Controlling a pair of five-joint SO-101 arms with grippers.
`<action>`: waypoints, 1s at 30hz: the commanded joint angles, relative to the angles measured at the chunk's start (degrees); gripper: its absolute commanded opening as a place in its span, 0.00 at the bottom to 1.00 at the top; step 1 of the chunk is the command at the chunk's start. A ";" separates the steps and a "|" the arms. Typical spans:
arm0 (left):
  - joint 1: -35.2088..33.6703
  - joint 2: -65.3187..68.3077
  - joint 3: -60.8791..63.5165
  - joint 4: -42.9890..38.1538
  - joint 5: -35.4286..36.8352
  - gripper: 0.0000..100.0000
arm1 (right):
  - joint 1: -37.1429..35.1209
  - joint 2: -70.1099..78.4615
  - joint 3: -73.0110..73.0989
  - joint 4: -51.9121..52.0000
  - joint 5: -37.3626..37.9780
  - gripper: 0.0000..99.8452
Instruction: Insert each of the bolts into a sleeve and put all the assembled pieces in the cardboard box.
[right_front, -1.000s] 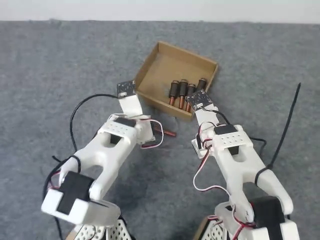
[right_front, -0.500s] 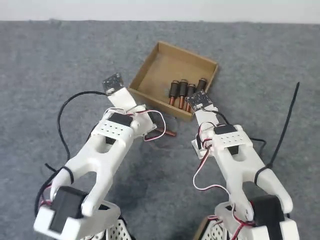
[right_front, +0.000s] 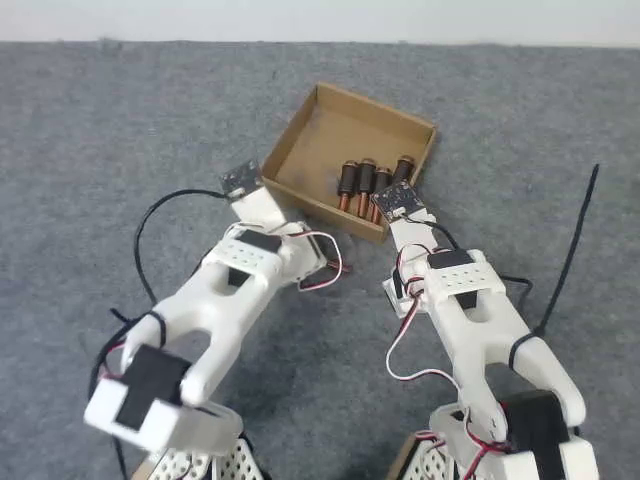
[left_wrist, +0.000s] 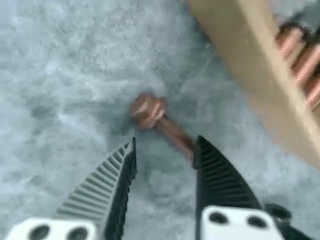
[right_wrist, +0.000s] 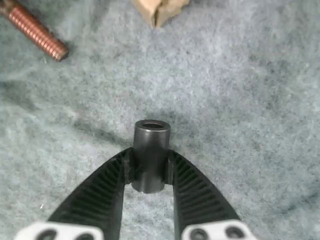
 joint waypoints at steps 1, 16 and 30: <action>-0.70 2.46 -5.85 2.02 0.70 0.13 | 0.57 -0.75 -0.79 -1.10 0.70 0.01; -0.70 2.90 -6.90 5.10 -4.75 0.01 | 0.57 -0.75 -0.79 -1.10 0.70 0.01; -8.18 -6.95 -1.98 9.23 -39.65 0.01 | 0.57 -0.75 -0.79 -1.10 0.70 0.01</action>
